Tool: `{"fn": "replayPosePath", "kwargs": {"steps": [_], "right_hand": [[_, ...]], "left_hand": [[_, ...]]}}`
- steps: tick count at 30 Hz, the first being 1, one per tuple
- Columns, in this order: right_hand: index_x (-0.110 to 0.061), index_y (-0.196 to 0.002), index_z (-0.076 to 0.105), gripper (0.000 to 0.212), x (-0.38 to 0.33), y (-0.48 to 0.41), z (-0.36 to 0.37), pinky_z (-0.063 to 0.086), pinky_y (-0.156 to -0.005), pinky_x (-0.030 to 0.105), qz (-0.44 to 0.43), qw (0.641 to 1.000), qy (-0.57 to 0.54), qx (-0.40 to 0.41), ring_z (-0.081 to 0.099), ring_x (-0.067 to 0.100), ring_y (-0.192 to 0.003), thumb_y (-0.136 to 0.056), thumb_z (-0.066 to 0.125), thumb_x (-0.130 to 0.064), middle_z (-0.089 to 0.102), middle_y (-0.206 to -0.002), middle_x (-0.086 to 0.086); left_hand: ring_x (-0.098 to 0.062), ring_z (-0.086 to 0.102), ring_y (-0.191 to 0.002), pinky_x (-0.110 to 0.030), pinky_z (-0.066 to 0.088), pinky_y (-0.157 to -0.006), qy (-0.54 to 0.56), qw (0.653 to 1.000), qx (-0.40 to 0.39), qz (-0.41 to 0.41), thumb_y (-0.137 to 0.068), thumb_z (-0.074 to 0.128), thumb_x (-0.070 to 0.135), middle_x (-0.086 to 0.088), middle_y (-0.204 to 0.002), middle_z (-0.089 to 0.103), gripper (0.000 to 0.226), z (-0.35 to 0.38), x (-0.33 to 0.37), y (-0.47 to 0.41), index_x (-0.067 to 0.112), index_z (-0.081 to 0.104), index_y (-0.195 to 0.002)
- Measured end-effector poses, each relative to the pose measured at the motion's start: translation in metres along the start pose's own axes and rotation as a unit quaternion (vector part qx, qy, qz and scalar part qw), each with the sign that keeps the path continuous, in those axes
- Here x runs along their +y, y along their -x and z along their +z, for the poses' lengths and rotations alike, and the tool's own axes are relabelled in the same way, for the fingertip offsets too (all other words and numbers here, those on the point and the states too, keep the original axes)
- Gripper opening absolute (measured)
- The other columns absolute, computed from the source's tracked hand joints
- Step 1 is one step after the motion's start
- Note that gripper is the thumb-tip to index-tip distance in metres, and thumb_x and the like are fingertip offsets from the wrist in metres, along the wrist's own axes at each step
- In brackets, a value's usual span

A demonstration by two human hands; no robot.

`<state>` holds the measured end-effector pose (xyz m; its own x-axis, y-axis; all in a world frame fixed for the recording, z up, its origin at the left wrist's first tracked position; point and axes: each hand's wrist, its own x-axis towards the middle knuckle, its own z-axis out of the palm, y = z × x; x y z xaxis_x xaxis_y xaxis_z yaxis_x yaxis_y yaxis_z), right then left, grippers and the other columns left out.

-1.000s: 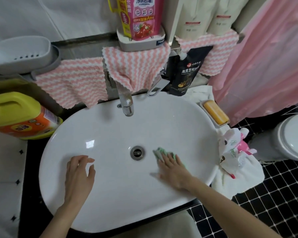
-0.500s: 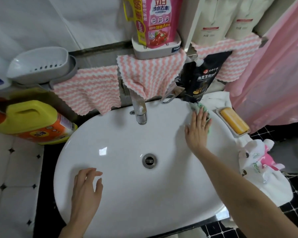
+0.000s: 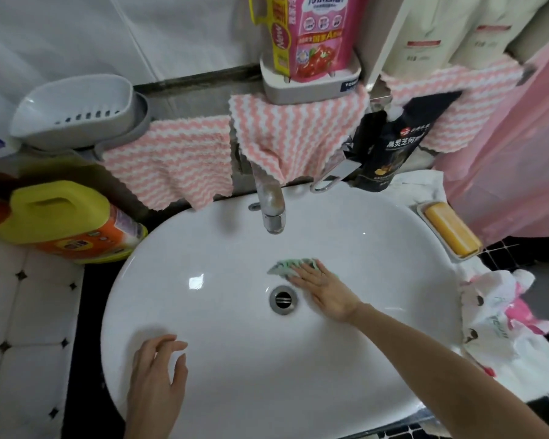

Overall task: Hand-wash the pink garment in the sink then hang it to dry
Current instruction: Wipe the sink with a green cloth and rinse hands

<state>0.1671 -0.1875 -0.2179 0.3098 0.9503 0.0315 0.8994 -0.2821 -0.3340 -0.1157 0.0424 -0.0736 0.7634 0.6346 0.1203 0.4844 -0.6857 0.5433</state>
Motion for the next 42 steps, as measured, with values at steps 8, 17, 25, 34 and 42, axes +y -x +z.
{"fn": "replayPosePath", "kwargs": {"steps": [8, 17, 25, 34, 42], "right_hand": [[-0.003, -0.149, 0.023, 0.069, 0.014, -0.067, -0.040, -0.012, -0.118, 0.038, 0.364, 0.890, -0.038, 0.273, 0.009, 0.033, -0.146, -0.083, 0.033, 0.013, 0.016, -0.157, 0.017], [-0.019, -0.150, 0.001, 0.073, -0.072, -0.181, -0.029, 0.000, -0.119, 0.048, 0.409, 0.786, -0.289, 0.363, -0.002, 0.032, -0.147, -0.090, 0.041, -0.005, 0.002, -0.158, 0.019], [-0.009, -0.147, 0.028, 0.065, -0.119, -0.173, 0.004, 0.010, -0.116, 0.056, 0.048, 0.979, -0.153, 0.129, 0.020, 0.035, -0.142, -0.083, 0.038, -0.011, 0.028, -0.154, 0.016], [-0.011, -0.151, 0.020, 0.051, -0.166, -0.095, 0.017, -0.012, -0.118, 0.039, -0.042, 0.971, -0.191, -0.140, -0.004, 0.024, -0.148, -0.102, 0.031, -0.013, 0.003, -0.160, 0.006], [-0.005, -0.118, 0.066, 0.038, -0.136, 0.006, -0.019, 0.033, -0.107, 0.031, -0.007, 0.952, -0.252, -0.176, 0.054, 0.021, -0.121, -0.100, 0.041, -0.028, 0.059, -0.131, 0.012]], "left_hand": [[-0.016, 0.048, -0.093, -0.014, 0.030, -0.082, 0.010, 1.000, -0.008, 0.015, -0.078, 0.040, 0.033, 0.010, -0.101, 0.048, 0.019, -0.009, -0.008, 0.000, 0.034, 0.052, -0.093], [-0.011, 0.047, -0.090, -0.015, 0.033, -0.082, 0.002, 0.999, -0.028, 0.017, -0.078, 0.040, 0.033, 0.018, -0.099, 0.045, 0.020, -0.007, -0.023, 0.009, 0.035, 0.052, -0.094], [-0.003, 0.047, -0.091, 0.004, 0.024, -0.090, 0.009, 0.999, -0.033, 0.034, -0.079, 0.042, 0.029, 0.017, -0.098, 0.050, 0.018, -0.009, -0.022, 0.006, 0.034, 0.055, -0.090], [-0.004, 0.048, -0.096, -0.016, 0.037, -0.077, 0.008, 0.996, -0.088, 0.008, -0.079, 0.037, 0.039, 0.032, -0.105, 0.046, 0.021, -0.009, -0.017, 0.000, 0.039, 0.052, -0.094], [0.000, 0.046, -0.094, -0.026, 0.043, -0.069, 0.010, 0.993, -0.119, -0.015, -0.079, 0.067, -0.002, 0.033, -0.105, 0.044, 0.037, -0.008, 0.007, -0.008, 0.033, 0.059, -0.089]]}}
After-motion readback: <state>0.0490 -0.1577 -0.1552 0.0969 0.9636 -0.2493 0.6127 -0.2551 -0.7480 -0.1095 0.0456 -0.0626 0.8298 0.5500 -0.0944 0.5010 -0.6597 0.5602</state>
